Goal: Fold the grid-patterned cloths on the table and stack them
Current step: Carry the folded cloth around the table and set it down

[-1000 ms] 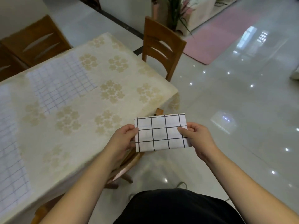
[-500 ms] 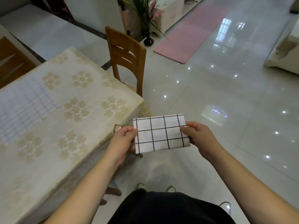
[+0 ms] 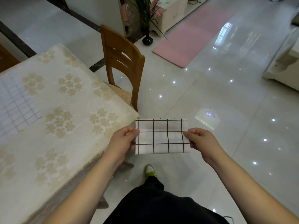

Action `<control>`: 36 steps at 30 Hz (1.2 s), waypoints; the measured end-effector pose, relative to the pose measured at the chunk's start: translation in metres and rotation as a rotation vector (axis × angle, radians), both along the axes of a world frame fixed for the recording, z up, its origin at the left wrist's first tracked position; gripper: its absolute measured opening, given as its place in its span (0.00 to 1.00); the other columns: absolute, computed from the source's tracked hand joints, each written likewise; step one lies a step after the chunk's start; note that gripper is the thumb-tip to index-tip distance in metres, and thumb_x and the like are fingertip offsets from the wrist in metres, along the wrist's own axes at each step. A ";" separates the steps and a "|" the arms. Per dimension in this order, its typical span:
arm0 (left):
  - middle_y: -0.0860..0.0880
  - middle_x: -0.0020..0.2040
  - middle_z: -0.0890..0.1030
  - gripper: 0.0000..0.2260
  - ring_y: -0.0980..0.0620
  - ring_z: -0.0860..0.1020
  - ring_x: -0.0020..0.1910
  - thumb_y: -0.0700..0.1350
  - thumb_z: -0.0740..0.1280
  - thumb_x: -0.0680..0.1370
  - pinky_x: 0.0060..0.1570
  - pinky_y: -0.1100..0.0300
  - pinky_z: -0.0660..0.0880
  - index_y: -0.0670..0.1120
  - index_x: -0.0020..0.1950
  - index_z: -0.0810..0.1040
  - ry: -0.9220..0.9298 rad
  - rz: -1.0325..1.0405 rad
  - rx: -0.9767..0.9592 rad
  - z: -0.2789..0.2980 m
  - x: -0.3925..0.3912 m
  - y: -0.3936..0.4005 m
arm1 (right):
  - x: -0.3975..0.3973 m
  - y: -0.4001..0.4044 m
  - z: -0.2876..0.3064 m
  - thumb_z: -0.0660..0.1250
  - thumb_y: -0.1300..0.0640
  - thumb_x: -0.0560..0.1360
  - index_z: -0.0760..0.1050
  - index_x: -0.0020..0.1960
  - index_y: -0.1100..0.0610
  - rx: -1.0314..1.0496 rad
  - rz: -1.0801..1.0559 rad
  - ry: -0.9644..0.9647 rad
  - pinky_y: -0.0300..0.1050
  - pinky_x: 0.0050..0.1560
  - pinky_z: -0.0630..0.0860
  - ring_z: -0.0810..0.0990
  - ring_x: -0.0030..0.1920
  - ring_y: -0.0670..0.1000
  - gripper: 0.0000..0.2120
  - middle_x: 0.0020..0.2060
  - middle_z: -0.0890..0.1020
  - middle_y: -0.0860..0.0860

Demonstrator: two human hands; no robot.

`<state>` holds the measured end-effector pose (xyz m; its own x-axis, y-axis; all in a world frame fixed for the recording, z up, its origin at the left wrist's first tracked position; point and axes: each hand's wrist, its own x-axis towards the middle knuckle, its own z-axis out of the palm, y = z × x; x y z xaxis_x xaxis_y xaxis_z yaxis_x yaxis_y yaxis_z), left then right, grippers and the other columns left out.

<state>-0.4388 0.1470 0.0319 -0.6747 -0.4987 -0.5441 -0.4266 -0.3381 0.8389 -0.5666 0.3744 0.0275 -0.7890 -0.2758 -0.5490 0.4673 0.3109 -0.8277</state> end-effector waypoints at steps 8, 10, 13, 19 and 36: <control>0.40 0.43 0.80 0.06 0.45 0.77 0.39 0.41 0.66 0.79 0.42 0.52 0.77 0.39 0.51 0.81 -0.006 -0.016 0.060 -0.004 -0.072 -0.042 | -0.076 -0.044 0.018 0.71 0.60 0.75 0.78 0.42 0.58 -0.021 -0.003 0.056 0.38 0.36 0.72 0.71 0.28 0.45 0.04 0.26 0.73 0.45; 0.45 0.40 0.83 0.06 0.50 0.81 0.35 0.41 0.65 0.80 0.41 0.52 0.80 0.41 0.51 0.81 -0.007 -0.017 0.055 -0.003 -0.089 -0.048 | -0.088 -0.051 0.018 0.70 0.59 0.75 0.78 0.43 0.58 -0.051 -0.018 0.036 0.40 0.38 0.75 0.76 0.32 0.46 0.04 0.31 0.78 0.49; 0.47 0.40 0.84 0.06 0.53 0.82 0.36 0.42 0.65 0.80 0.39 0.54 0.81 0.43 0.51 0.81 0.008 -0.014 0.063 -0.002 -0.115 -0.055 | -0.112 -0.060 0.017 0.70 0.58 0.76 0.78 0.43 0.57 -0.074 -0.038 0.019 0.48 0.43 0.75 0.77 0.38 0.52 0.04 0.37 0.79 0.54; 0.42 0.42 0.78 0.07 0.46 0.76 0.41 0.44 0.65 0.80 0.41 0.51 0.82 0.45 0.46 0.81 -0.033 -0.027 0.056 -0.005 -0.174 -0.063 | -0.177 -0.073 0.004 0.72 0.51 0.72 0.80 0.43 0.52 -0.061 -0.060 0.025 0.52 0.45 0.72 0.76 0.42 0.56 0.04 0.41 0.81 0.54; 0.47 0.39 0.85 0.06 0.47 0.83 0.41 0.43 0.66 0.80 0.46 0.52 0.80 0.45 0.45 0.81 -0.103 0.173 -0.036 0.008 -0.390 -0.056 | -0.411 -0.093 -0.001 0.67 0.59 0.77 0.79 0.48 0.59 -0.135 0.133 -0.050 0.52 0.45 0.78 0.82 0.40 0.52 0.04 0.39 0.84 0.53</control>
<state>-0.8292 0.0912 0.0403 -0.5188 -0.6229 -0.5856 -0.4491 -0.3843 0.8066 -0.9773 0.2813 0.0265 -0.7135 -0.4495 -0.5375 0.4712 0.2600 -0.8428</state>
